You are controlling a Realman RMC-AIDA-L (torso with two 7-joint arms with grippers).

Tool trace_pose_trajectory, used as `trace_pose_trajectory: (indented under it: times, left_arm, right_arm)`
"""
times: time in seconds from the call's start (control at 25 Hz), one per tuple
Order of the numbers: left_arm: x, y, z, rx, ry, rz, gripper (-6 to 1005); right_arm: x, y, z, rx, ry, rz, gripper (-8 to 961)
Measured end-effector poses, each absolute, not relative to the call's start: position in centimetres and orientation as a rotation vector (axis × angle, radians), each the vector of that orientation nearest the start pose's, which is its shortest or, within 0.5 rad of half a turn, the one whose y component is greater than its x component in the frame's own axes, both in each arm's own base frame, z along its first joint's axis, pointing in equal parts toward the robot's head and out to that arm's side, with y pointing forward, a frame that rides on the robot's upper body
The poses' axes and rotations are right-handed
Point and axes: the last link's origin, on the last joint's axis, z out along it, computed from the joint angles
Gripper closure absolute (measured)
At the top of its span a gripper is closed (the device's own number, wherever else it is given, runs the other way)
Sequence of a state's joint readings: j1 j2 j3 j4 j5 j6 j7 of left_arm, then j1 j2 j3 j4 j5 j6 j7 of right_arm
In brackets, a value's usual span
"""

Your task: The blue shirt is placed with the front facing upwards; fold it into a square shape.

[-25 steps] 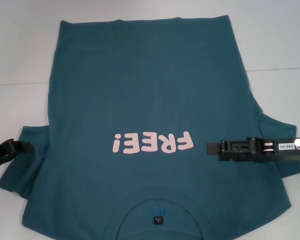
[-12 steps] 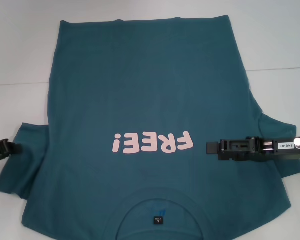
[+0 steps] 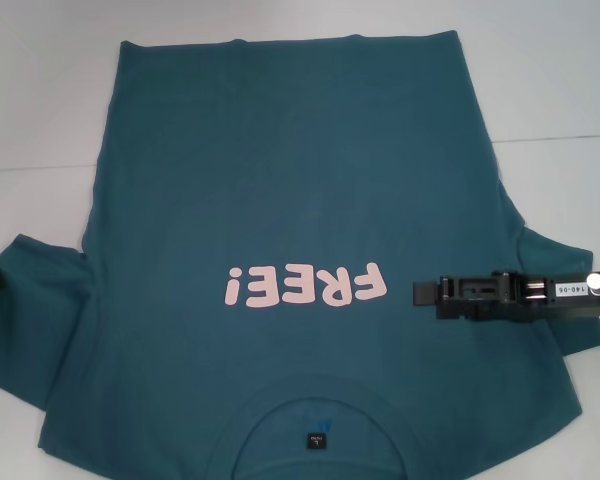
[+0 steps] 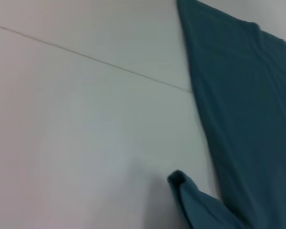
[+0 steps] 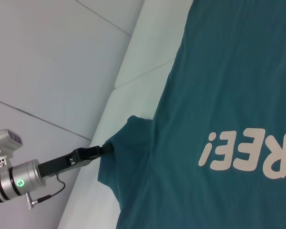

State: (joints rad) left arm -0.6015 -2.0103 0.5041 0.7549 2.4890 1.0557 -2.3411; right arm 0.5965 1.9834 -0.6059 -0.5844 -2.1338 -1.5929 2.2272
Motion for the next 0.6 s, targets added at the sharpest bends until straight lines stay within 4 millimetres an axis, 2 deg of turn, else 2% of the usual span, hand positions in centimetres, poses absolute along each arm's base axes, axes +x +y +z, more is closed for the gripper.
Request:
trace_pose_trajectory:
  times: [0.4, 0.6]
  left_arm:
    - [-34.5, 39.3, 9.3, -1.77, -1.549, -0.28, 996]
    - [-33.4, 38.8, 8.6, -1.848, -1.597, -0.293, 996]
  right_arm:
    - [27.5, 34.3, 2.6, -2.403, 1.801, 0.698, 86]
    - [27.5, 34.3, 2.6, -2.402, 1.801, 0.698, 87]
